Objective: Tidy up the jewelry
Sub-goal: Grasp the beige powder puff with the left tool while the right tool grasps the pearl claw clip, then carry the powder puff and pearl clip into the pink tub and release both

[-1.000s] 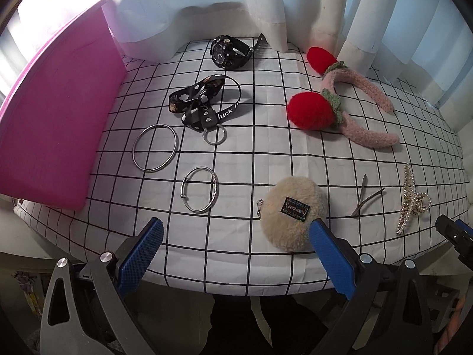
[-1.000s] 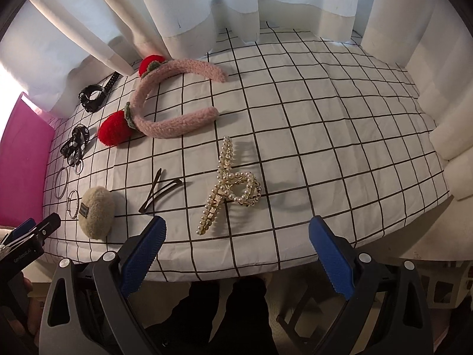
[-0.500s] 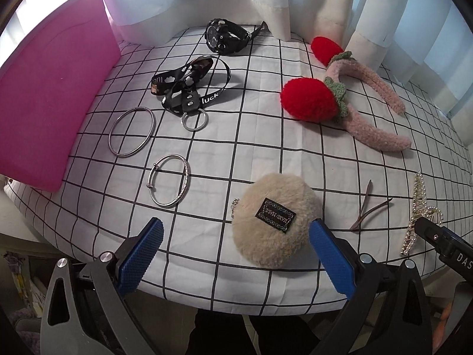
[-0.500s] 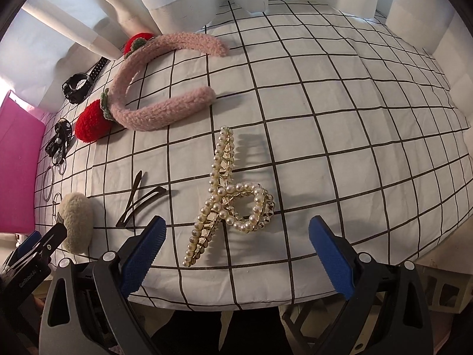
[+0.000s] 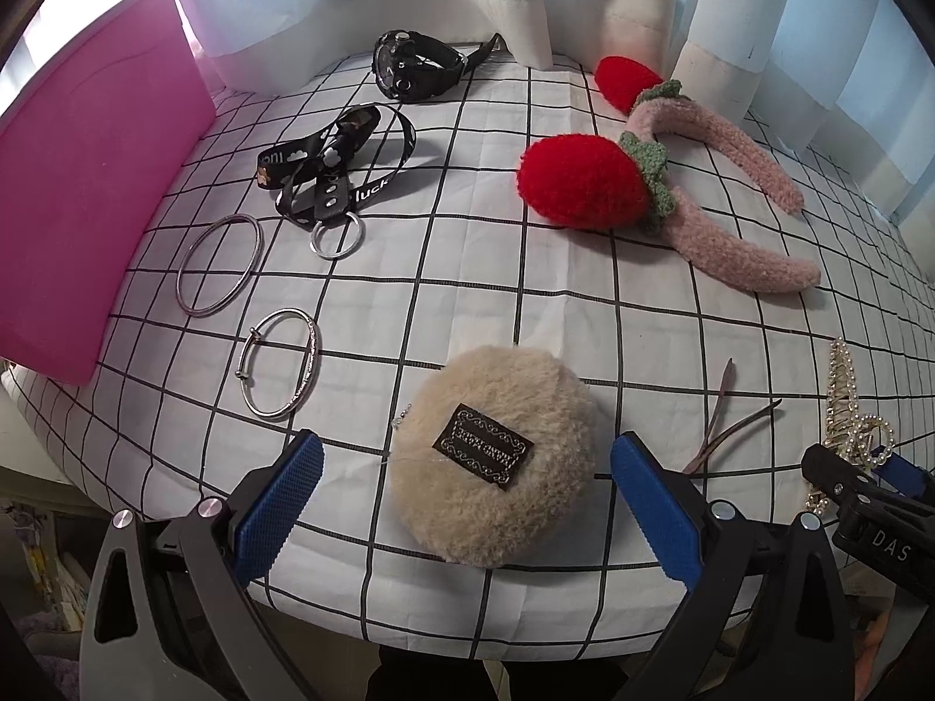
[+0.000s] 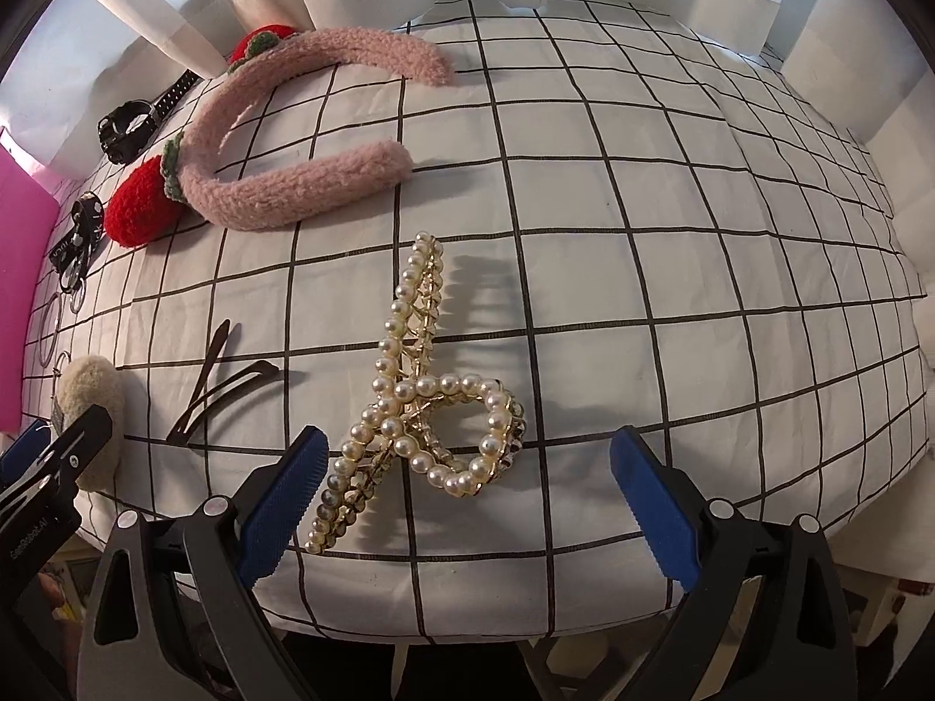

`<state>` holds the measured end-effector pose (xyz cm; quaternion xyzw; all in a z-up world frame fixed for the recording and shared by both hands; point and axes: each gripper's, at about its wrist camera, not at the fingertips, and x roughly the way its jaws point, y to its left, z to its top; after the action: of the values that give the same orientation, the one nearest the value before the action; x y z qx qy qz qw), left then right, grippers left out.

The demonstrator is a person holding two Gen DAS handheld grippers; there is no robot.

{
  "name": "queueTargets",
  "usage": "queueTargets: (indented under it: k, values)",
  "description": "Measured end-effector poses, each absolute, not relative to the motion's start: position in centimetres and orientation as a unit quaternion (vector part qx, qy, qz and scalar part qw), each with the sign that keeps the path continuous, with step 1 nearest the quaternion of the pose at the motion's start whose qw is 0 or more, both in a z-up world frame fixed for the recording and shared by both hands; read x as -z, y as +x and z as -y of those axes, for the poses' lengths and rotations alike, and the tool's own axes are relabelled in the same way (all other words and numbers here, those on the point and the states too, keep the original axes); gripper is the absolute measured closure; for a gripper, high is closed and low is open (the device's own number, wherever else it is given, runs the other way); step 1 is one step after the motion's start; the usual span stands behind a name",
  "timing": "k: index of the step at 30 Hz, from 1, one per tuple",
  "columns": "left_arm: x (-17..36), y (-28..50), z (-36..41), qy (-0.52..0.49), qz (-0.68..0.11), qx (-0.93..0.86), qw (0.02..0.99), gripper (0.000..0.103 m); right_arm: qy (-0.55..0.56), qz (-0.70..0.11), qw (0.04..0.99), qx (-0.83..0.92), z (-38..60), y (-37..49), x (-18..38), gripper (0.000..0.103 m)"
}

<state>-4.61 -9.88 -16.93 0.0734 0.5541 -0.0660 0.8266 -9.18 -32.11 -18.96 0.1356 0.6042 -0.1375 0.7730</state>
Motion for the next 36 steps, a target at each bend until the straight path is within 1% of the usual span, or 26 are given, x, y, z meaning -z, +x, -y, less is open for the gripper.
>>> queueTargets:
  k: [5,9,11,20,22,24,25,26,28,29,30,36]
  values:
    - [18.7,-4.3,9.9,0.083,-0.571,0.046,0.815,0.006,0.109,-0.599,0.781,0.143,31.7,-9.1,19.3,0.010]
    - [19.3,-4.4,8.5,0.030,-0.571,0.055,0.819,0.005,0.105,-0.583,0.793,0.144,31.3,-9.6,19.6,0.009]
    - [19.3,-4.5,8.8,0.044,-0.567,0.055,0.821,0.005,0.102,-0.576,0.799,0.142,31.2,-10.0,19.8,0.009]
    - [19.3,-5.0,8.8,0.045,-0.556,0.064,0.828,0.006,0.099,-0.561,0.810,0.136,30.6,-11.6,19.7,0.009]
    - [19.0,-5.2,8.9,0.047,-0.553,0.070,0.829,0.012,0.104,-0.565,0.808,0.130,30.9,-11.8,19.5,0.009]
    - [18.6,-5.6,9.3,0.051,-0.546,0.079,0.833,0.031,0.106,-0.565,0.809,0.123,31.1,-11.7,19.2,0.010]
    - [18.4,-5.7,9.6,0.053,-0.543,0.084,0.834,0.035,0.110,-0.564,0.810,0.119,31.3,-11.8,19.0,0.010]
    - [18.3,-5.9,9.8,0.056,-0.541,0.088,0.835,0.042,0.113,-0.563,0.810,0.118,31.6,-11.8,18.8,0.011]
    - [18.2,-6.1,10.0,0.057,-0.539,0.089,0.835,0.045,0.109,-0.558,0.815,0.114,31.8,-11.9,18.2,0.023]
    - [18.2,-6.0,10.0,0.054,-0.540,0.088,0.836,0.046,0.103,-0.556,0.818,0.111,31.5,-11.8,18.0,0.036]
    - [18.2,-6.0,9.9,0.052,-0.540,0.087,0.835,0.048,0.098,-0.554,0.819,0.110,31.4,-11.7,17.8,0.051]
    - [17.8,-5.5,9.6,0.039,-0.545,0.090,0.833,0.053,0.125,-0.545,0.824,0.087,32.4,-11.8,17.2,0.058]
